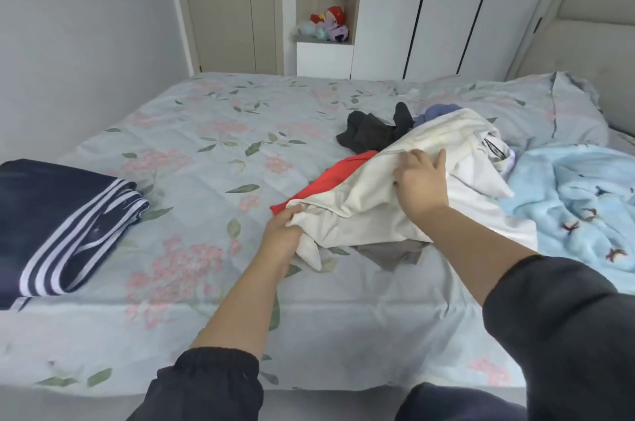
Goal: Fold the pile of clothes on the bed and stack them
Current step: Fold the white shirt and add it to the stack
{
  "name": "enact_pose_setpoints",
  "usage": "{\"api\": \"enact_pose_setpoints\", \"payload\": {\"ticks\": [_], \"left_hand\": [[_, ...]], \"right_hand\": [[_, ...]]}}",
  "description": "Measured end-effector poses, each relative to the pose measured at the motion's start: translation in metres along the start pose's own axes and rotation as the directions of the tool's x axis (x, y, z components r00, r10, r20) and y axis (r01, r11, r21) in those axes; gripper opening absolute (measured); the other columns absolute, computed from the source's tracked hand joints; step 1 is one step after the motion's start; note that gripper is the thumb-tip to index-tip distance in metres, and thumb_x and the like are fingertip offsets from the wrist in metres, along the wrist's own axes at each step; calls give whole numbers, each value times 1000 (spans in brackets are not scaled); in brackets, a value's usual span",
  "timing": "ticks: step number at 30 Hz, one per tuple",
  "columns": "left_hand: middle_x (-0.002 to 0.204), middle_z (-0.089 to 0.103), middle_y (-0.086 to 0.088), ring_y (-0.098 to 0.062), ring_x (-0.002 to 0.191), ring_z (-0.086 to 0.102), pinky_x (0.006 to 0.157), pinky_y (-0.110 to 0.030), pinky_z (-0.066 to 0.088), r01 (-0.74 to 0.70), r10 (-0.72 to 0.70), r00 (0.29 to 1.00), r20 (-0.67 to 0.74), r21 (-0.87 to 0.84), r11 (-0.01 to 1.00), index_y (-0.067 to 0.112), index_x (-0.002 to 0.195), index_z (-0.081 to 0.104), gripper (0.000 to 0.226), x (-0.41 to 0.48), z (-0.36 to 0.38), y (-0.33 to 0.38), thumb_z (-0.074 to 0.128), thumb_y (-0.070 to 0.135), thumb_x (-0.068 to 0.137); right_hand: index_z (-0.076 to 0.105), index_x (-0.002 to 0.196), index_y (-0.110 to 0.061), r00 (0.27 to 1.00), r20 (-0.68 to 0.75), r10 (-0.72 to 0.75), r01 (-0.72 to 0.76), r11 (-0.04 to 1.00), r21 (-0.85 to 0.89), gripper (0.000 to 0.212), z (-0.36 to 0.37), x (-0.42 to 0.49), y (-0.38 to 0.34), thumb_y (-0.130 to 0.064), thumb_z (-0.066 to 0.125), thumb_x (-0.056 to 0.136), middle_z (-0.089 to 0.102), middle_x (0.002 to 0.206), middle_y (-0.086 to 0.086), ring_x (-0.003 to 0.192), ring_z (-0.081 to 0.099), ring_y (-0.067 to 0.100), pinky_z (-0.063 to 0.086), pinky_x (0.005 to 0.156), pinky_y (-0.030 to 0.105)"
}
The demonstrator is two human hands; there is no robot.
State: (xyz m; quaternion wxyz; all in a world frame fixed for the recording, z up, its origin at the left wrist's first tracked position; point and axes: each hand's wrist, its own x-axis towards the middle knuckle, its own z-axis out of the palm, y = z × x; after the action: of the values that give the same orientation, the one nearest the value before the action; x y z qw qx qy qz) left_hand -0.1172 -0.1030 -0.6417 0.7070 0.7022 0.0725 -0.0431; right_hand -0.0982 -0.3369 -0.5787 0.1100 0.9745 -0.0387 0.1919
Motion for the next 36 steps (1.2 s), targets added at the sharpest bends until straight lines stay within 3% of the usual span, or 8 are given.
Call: {"api": "enact_pose_setpoints", "payload": {"ticks": [3, 6, 12, 16, 20, 26, 32, 36], "left_hand": [[134, 54, -4, -16, 109, 58, 99, -33, 44, -121, 105, 988, -110, -152, 981, 24, 127, 56, 43, 1, -18, 11, 46, 0, 93], [147, 41, -6, -20, 131, 45, 111, -39, 35, -221, 190, 974, -123, -350, 910, 20, 140, 43, 51, -2, -38, 24, 42, -5, 95], [148, 37, 19, 2, 135, 34, 106, -25, 30, -321, 349, 936, 42, -301, 898, 34, 145, 33, 74, -19, -80, 51, 37, 67, 80], [134, 56, 16, -5, 136, 35, 111, -37, 18, -245, 255, 967, 11, -238, 940, 37, 138, 40, 60, -22, -107, 49, 33, 68, 87], [143, 45, 5, -13, 126, 47, 99, -35, 37, -118, 115, 985, -127, -12, 993, 29, 145, 35, 53, -20, -102, 43, 48, 42, 96], [144, 45, 0, -9, 123, 46, 91, -22, 36, -138, 83, 982, 167, 351, 926, 22, 141, 43, 50, -15, -69, 27, 57, 20, 93], [142, 45, 7, -9, 133, 38, 100, -15, 30, -299, 147, 935, 322, 497, 814, 29, 142, 42, 62, -8, -50, 3, 61, 5, 88], [156, 19, 13, 1, 140, 14, 106, -11, 13, -461, 231, 870, 436, 551, 696, 30, 145, 37, 76, -4, -42, -3, 74, 11, 81]], "right_hand": [[55, 90, -12, 995, -37, 93, -73, 926, 370, 16, -24, 10, -32, -12, 41, 96, 63, 84, 10, 86, 54, 30, 21, 110, 44], [40, 68, -12, 987, -87, 133, -37, 726, 687, 31, -66, 17, -63, -18, 41, 99, 51, 74, 10, 73, 43, 24, 29, 68, 30], [59, 75, -15, 958, 281, 50, -256, -284, 924, 30, -138, 32, -111, -35, 53, 97, 64, 63, -2, 63, 61, 14, 49, 64, 25], [56, 117, 5, 875, 363, 320, -416, 115, 902, 38, -109, 43, -109, -26, 41, 101, 61, 117, 21, 109, 57, 33, 40, 76, 31], [30, 141, 2, 900, 360, 247, -434, 418, 798, 61, -44, 14, -95, -37, 47, 97, 45, 139, 21, 128, 42, 33, 32, 97, 30], [35, 142, -17, 876, 476, -78, -391, 462, 796, 78, 27, -65, -102, -46, 70, 80, 44, 142, -2, 129, 43, 16, 28, 93, 18], [66, 104, -10, 978, 210, -16, -158, 604, 781, 19, 46, -82, -95, -10, 57, 88, 69, 101, 6, 102, 60, 26, 36, 76, 23], [59, 83, 10, 970, 218, 104, -241, 464, 852, 15, 49, -73, -78, 2, 49, 90, 52, 73, 8, 74, 49, 19, 31, 61, 26]]}}
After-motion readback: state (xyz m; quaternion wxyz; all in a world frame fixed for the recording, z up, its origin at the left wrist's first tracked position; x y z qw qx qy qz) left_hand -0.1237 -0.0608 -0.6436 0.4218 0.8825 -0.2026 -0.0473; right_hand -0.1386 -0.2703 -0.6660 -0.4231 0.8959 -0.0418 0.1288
